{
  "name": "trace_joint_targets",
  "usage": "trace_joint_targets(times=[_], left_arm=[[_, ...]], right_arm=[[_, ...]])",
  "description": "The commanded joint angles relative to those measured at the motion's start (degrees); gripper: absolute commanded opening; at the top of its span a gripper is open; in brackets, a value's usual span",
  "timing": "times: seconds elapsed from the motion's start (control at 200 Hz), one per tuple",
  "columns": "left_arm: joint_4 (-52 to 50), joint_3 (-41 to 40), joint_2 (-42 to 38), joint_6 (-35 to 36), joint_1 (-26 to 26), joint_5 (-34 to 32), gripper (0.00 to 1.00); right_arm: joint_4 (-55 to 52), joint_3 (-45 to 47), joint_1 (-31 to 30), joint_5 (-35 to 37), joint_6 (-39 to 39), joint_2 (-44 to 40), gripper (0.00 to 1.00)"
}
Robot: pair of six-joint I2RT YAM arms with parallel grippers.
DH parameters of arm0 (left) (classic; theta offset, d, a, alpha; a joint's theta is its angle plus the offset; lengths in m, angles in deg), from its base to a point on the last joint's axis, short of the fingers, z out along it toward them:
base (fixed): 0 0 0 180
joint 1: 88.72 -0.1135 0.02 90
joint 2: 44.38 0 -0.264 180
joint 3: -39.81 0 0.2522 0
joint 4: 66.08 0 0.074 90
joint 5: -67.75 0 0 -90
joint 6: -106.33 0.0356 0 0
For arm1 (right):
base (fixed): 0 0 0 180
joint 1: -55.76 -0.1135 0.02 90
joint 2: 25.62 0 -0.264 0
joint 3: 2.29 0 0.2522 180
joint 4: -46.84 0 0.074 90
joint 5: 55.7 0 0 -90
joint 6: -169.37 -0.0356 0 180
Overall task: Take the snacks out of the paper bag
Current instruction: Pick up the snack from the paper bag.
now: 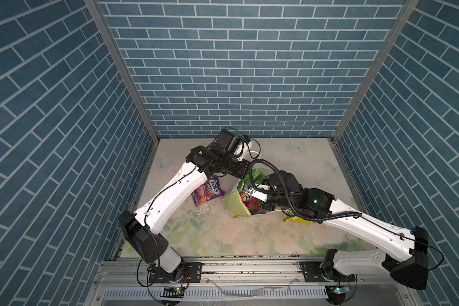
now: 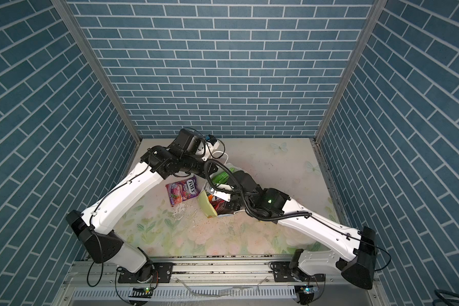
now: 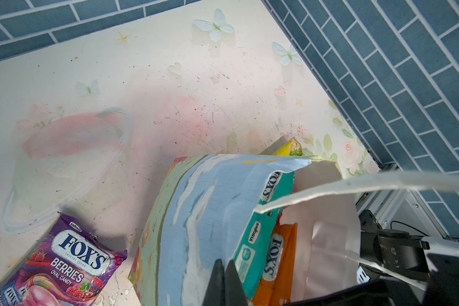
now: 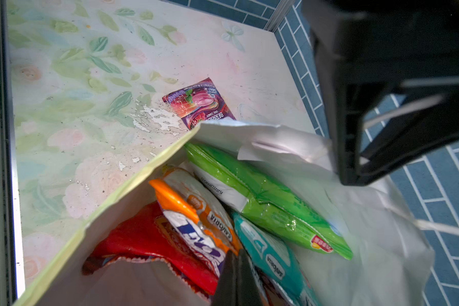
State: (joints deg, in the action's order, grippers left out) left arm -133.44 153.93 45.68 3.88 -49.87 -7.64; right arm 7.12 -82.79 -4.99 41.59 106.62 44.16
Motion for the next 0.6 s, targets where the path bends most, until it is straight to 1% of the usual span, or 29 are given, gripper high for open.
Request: trace_joint_targets(times=[0.0, 0.195, 0.385, 0.595], left_arm=[[0.69, 1.26, 0.44, -0.25, -0.27, -0.02, 0.00], [0.52, 1.39, 0.55, -0.21, -0.29, -0.34, 0.00], [0.43, 1.63, 0.73, -0.23, -0.27, -0.46, 0.00], [0.21, 2.01, 0.91, 0.01, -0.31, -1.05, 0.00]], right_arm=[[3.90, 0.46, 0.01, 2.25, -1.39, -3.12, 0.00], [4.23, 0.94, 0.03, 4.78, -2.43, -7.34, 0.00], [3.48, 0.37, 0.01, 5.14, -3.82, -11.27, 0.00], [6.55, 0.29, 0.02, 7.92, -3.87, -14.80, 0.00]])
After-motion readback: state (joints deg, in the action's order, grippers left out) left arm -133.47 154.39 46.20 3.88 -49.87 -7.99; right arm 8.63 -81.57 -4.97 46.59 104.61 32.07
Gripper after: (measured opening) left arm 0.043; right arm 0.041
